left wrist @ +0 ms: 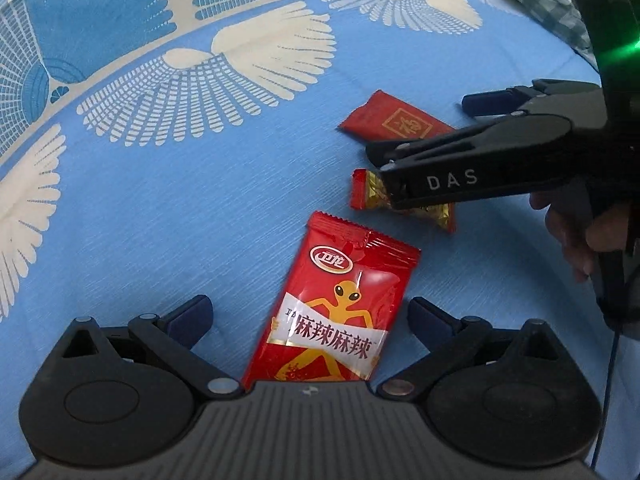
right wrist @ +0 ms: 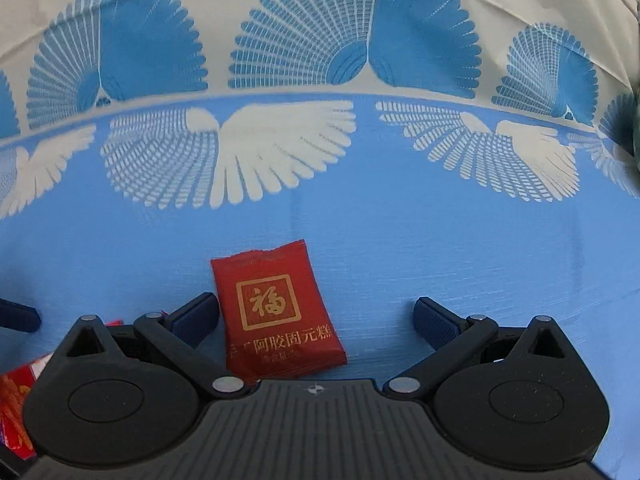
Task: Organize snacks
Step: 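Grasp the red spicy-strip pack with the left tool while the right grasps the red square pack, then carry the red spicy-strip pack and red square pack into the box with both tools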
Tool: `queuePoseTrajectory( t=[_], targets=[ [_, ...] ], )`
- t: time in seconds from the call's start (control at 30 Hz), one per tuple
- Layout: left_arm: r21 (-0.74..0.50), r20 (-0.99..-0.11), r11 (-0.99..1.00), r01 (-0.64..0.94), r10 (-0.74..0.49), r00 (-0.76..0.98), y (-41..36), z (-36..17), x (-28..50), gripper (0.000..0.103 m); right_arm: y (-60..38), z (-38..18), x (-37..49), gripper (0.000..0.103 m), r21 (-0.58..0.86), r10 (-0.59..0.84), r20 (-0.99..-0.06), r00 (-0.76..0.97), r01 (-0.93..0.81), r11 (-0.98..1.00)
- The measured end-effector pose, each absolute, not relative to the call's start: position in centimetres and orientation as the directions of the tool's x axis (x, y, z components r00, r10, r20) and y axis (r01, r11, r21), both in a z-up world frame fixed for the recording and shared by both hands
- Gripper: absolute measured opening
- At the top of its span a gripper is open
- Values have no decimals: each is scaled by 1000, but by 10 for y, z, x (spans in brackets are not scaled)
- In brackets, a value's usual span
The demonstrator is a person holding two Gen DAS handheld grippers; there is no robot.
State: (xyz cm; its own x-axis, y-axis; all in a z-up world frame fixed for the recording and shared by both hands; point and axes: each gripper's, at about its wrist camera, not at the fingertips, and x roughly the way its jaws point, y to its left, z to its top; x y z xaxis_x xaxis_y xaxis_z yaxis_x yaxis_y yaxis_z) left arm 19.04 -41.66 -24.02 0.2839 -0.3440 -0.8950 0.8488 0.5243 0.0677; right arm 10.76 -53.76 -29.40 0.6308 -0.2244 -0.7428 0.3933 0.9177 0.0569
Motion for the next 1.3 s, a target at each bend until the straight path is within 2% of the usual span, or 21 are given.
queuePoseTrajectory(
  t=[0.03, 0.07, 0.1, 0.13, 0.2, 0.3, 0.5, 0.7, 0.97, 1.3],
  targets=[
    [74, -888, 535, 842, -349, 300, -414, -238, 190, 91, -537, -295, 105, 96, 56, -220, -733, 643, 380, 923],
    [74, -880, 543, 837, -358, 311, -410, -233, 185, 81, -534, -294, 101, 81, 61, -211, -717, 664, 362, 930],
    [74, -872, 546, 835, -371, 320, -406, -227, 182, 53, -532, -292, 95, 70, 58, -208, -705, 678, 347, 936],
    [69, -870, 545, 835, -376, 317, -402, -222, 180, 53, -529, -291, 92, 48, 52, -205, -700, 684, 336, 941],
    [9, -882, 565, 825, -384, 273, -395, -217, 179, 51, -524, -289, 87, 45, 43, -213, -708, 673, 342, 939],
    [22, -877, 577, 817, -381, 292, -384, -206, 166, 50, -520, -280, 74, 43, 53, -236, -712, 661, 386, 921],
    [-6, -824, 625, 781, -446, 350, -334, -147, 129, 50, -503, -216, 14, 43, 131, -293, -627, 722, 468, 874],
    [-52, -769, 683, 728, -493, 407, -250, -78, 69, 50, -448, -140, -69, 43, 235, -281, -544, 791, 465, 853],
    [-19, -763, 742, 670, -444, 469, -123, -15, -24, 50, -321, -69, -170, 43, 375, -133, -507, 852, 357, 856],
    [-18, -759, 832, 555, -372, 534, 21, 16, -114, 50, -162, -24, -234, 43, 448, 145, -506, 850, 115, 887]
  ],
)
